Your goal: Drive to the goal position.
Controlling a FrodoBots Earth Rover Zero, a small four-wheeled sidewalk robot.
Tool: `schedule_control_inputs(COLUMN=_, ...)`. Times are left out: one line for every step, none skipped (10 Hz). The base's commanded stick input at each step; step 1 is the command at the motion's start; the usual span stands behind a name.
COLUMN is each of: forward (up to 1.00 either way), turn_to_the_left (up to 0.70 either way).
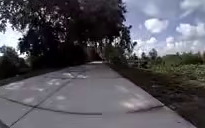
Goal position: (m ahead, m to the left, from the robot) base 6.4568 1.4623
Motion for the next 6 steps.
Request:
schedule_control_inputs(forward=0.85, turn_to_the_left=0.00)
schedule_control_inputs(forward=0.85, turn_to_the_left=0.10)
schedule_control_inputs(forward=0.85, turn_to_the_left=0.30)
schedule_control_inputs(forward=0.85, turn_to_the_left=0.34)
schedule_control_inputs(forward=0.85, turn_to_the_left=0.32)
schedule_control_inputs(forward=0.85, turn_to_the_left=0.04)
